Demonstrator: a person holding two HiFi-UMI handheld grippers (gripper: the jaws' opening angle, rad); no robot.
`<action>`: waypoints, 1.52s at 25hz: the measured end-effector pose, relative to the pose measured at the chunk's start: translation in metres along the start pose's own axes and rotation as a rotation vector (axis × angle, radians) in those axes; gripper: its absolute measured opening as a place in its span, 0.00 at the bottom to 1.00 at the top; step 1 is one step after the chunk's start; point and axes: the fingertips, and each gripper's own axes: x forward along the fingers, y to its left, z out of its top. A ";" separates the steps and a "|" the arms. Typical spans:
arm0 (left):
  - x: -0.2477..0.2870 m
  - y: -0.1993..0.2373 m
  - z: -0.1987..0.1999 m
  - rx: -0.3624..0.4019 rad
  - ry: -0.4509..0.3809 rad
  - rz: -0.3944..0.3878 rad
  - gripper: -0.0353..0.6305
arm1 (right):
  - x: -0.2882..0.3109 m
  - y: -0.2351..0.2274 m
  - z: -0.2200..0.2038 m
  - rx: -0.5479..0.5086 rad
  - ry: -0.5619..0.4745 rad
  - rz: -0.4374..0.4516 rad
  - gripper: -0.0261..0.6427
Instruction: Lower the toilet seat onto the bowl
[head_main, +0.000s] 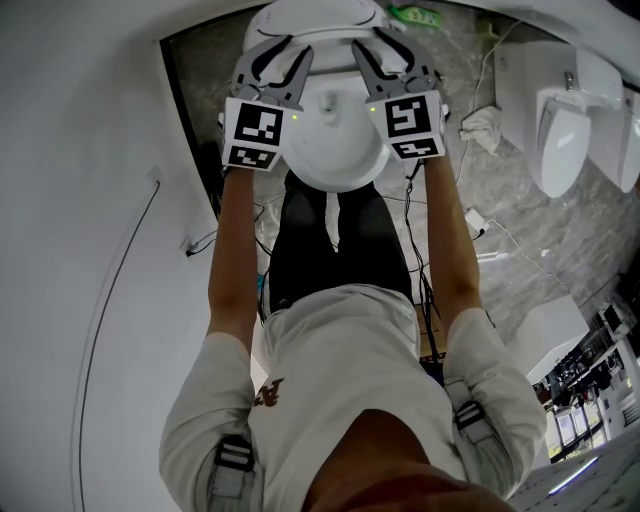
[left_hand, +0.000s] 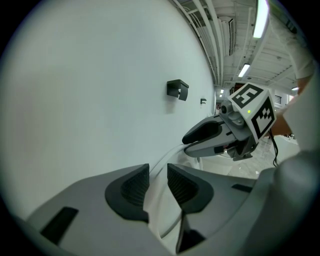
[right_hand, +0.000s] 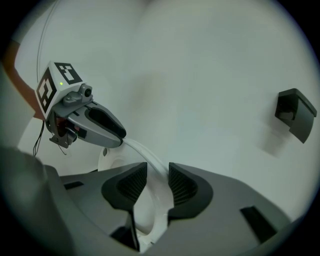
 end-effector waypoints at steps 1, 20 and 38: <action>-0.001 0.000 0.000 0.000 -0.001 0.000 0.21 | 0.000 0.001 0.000 -0.004 0.001 0.001 0.26; -0.016 -0.016 -0.004 0.004 -0.011 0.005 0.21 | -0.022 0.012 -0.005 -0.009 -0.014 -0.012 0.23; -0.031 -0.037 -0.009 -0.022 0.002 0.060 0.22 | -0.047 0.026 -0.012 -0.010 -0.054 0.040 0.23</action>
